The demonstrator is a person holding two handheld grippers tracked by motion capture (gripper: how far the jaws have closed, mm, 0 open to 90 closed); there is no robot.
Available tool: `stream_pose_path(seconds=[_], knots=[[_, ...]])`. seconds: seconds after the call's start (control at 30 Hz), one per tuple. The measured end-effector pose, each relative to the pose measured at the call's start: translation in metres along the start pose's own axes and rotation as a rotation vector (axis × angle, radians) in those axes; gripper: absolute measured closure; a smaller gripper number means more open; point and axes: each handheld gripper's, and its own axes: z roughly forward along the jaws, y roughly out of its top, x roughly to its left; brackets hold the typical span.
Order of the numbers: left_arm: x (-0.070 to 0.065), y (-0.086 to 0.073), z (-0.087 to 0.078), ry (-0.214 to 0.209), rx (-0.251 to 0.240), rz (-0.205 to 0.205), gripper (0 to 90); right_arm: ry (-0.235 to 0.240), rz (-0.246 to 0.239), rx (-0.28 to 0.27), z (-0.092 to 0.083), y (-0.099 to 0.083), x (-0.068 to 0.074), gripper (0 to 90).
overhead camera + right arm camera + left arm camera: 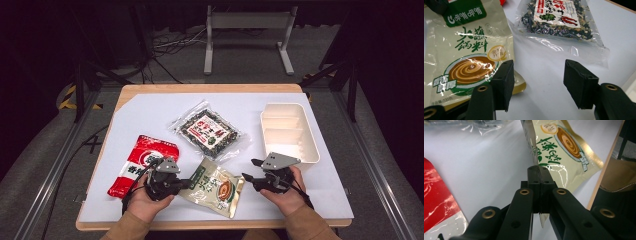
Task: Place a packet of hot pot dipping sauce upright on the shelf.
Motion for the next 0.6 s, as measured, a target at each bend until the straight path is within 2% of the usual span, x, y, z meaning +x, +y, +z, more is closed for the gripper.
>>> stream_pose_path(seconds=[0.23,0.4,0.6], knots=[[-0.006,0.008,-0.022,0.016,-0.049,0.051,90.0,-0.005,-0.005,-0.021,-0.006,0.004,0.0,42.4],[-0.011,0.015,-0.043,-0.016,-0.114,0.067,90.0,-0.004,-0.006,-0.032,-0.009,0.006,0.001,42.3],[-0.019,0.019,-0.055,-0.006,-0.146,0.098,90.0,-0.001,-0.014,-0.042,-0.011,0.009,0.003,42.3]])
